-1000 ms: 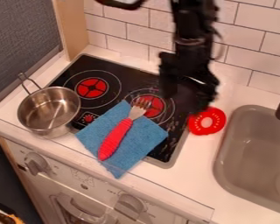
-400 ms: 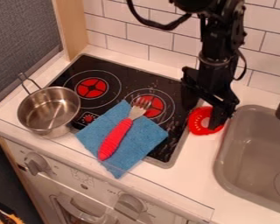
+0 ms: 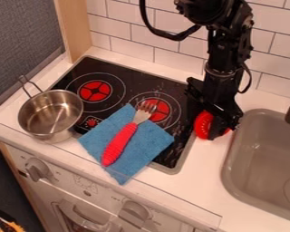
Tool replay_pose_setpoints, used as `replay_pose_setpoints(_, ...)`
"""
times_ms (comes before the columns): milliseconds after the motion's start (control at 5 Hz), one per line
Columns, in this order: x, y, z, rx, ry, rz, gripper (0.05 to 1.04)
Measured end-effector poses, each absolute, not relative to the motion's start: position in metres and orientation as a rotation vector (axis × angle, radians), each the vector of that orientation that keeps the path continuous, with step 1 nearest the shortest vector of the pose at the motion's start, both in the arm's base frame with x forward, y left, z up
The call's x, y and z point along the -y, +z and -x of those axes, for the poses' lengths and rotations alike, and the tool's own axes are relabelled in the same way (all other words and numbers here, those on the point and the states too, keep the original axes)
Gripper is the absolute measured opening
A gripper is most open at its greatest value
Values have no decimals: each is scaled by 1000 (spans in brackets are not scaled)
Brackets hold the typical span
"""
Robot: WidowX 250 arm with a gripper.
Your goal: Moved the red object to the upper left corner of the burner
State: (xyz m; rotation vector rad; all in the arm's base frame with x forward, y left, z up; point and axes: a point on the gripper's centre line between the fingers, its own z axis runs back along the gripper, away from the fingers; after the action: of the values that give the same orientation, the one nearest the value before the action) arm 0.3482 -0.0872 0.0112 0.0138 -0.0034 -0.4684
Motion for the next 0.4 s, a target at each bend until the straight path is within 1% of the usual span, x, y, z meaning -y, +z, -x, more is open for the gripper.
replay_pose_setpoints(200, 88, 13, -348, 8, -471, -4, 578)
replay_pose_setpoints(400, 71, 43, -355, 78, -433, 10, 576)
